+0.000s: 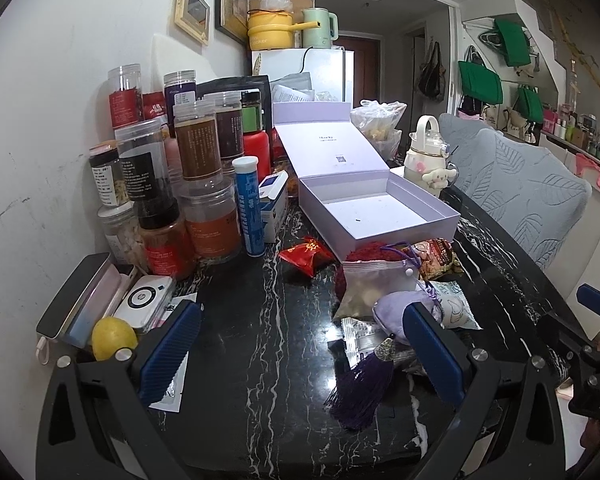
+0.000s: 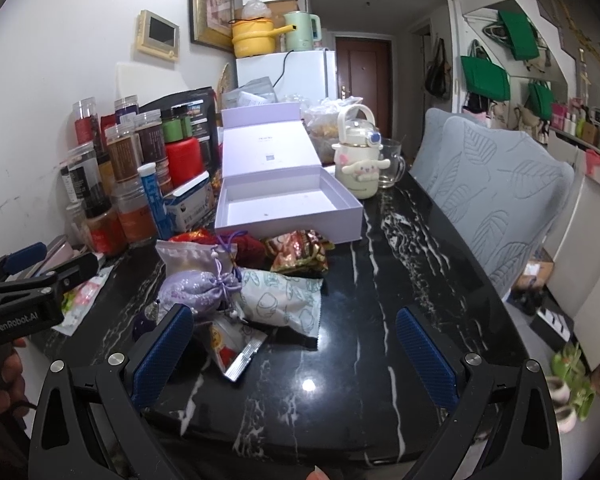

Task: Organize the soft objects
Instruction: 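Grasp the purple brocade sachet with the right tool while the left tool grasps the clear zip bag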

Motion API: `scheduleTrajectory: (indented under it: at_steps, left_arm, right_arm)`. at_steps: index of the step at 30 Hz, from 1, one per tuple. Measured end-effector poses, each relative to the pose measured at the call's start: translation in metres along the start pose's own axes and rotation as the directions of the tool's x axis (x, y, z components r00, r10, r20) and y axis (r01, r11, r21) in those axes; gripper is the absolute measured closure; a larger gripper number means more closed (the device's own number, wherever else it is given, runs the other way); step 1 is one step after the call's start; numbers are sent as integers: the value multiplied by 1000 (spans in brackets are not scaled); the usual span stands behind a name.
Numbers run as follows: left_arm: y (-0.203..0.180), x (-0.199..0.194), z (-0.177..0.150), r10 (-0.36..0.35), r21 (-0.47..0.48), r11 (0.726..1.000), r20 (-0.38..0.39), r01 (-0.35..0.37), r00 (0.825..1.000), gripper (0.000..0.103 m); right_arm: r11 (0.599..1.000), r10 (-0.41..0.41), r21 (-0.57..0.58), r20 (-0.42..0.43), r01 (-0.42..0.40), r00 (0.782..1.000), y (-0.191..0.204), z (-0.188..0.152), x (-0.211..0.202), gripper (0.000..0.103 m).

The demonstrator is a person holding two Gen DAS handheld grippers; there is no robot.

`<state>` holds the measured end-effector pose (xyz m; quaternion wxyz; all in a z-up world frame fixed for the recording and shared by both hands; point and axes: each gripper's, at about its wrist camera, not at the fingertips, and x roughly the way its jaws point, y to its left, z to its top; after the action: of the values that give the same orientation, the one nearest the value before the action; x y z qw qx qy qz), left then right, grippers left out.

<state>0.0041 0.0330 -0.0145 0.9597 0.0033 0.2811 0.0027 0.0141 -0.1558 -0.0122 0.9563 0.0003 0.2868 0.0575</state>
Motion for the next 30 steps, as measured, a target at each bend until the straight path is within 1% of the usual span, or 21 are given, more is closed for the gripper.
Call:
scheduleTrajectory:
  at_steps: [8, 17, 21, 24, 30]
  left_arm:
    - [12, 17, 1, -20, -16, 1000, -25, 20, 999, 0]
    - [24, 44, 1, -56, -24, 998, -65, 54, 996, 0]
    - [28, 54, 3, -70, -22, 997, -78, 68, 994, 0]
    - [32, 59, 6, -66, -16, 998, -82, 65, 994, 0]
    - [43, 71, 9, -64, -27, 998, -79, 62, 995, 0]
  right_arm:
    - [999, 31, -10, -48, -32, 998, 2, -1, 23, 0]
    - [993, 122, 8, -99, -122, 988, 12, 7, 51, 0]
    - [984, 177, 14, -119, -177, 977, 22, 11, 66, 0]
    - [976, 216, 11, -143, -217, 966, 31, 13, 78, 0]
    - [964, 258, -19, -183, -266, 949, 49, 16, 103, 0]
